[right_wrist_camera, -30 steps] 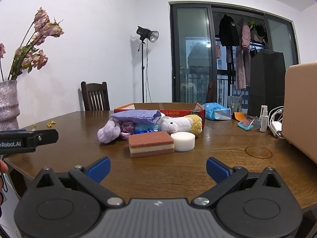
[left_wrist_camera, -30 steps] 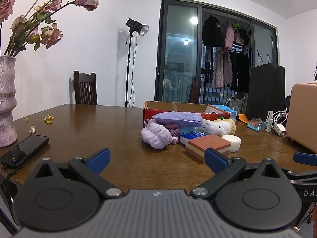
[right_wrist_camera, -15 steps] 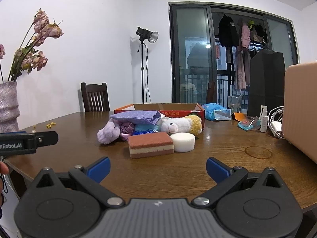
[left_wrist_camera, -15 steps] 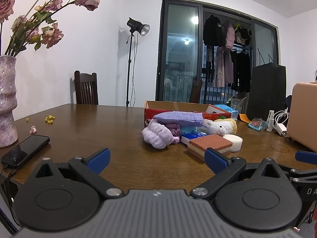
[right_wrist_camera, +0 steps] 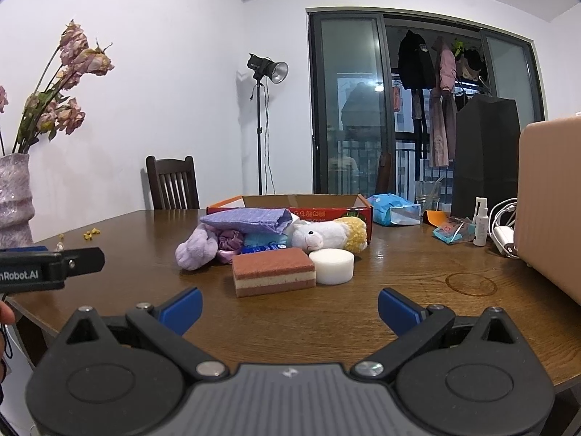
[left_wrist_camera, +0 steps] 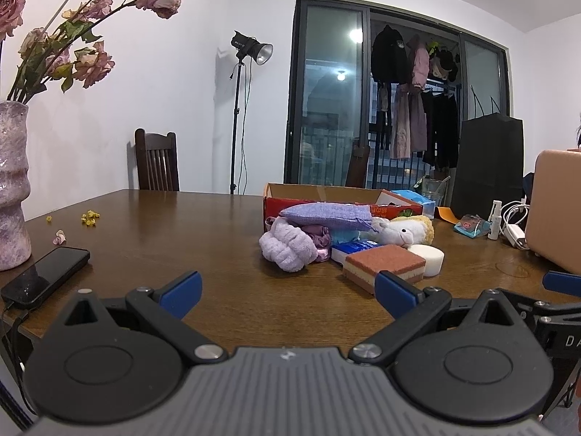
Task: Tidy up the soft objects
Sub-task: 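Reach to the red sponge and close both grippers on it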
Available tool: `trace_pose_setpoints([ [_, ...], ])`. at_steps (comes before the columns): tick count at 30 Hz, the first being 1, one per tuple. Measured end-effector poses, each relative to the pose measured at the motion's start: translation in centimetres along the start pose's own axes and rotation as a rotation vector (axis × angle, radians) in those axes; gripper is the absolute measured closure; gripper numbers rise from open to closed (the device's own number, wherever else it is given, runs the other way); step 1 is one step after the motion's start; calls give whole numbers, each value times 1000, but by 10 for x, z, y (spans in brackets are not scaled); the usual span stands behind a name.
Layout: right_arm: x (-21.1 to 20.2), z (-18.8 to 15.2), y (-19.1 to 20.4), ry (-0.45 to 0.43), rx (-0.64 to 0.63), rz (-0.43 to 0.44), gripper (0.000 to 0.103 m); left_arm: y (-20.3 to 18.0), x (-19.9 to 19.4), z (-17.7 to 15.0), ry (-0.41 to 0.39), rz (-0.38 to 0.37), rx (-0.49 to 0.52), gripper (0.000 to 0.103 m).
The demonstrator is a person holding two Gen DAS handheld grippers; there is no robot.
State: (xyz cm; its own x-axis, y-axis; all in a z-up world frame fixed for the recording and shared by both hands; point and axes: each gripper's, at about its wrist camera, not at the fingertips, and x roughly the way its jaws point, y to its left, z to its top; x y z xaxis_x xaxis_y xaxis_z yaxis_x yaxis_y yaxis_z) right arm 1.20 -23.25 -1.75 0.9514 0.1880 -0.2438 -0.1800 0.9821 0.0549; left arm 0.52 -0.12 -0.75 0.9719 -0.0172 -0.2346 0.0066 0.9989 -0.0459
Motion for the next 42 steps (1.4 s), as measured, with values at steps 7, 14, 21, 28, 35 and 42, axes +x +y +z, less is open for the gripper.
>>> trace_pose_setpoints([
  [7, 5, 2, -7, -10, 13, -10, 0, 4, 8, 6, -16, 10, 29, 0],
  [14, 49, 29, -36, -3, 49, 98, 0, 20, 62, 43, 67, -110, 36, 0],
  [21, 117, 60, -48, 108, -5, 203, 13, 15, 142, 58, 315, -301, -204, 25],
  [28, 181, 61, -53, 221, 37, 265, 48, -21, 199, 48, 435, -328, -173, 39],
  [35, 195, 52, -56, 304, 102, 304, 71, -13, 208, 40, 516, -388, -217, 70],
  [42, 158, 47, -58, 323, 196, 368, 71, 5, 190, 40, 506, -382, -221, 50],
])
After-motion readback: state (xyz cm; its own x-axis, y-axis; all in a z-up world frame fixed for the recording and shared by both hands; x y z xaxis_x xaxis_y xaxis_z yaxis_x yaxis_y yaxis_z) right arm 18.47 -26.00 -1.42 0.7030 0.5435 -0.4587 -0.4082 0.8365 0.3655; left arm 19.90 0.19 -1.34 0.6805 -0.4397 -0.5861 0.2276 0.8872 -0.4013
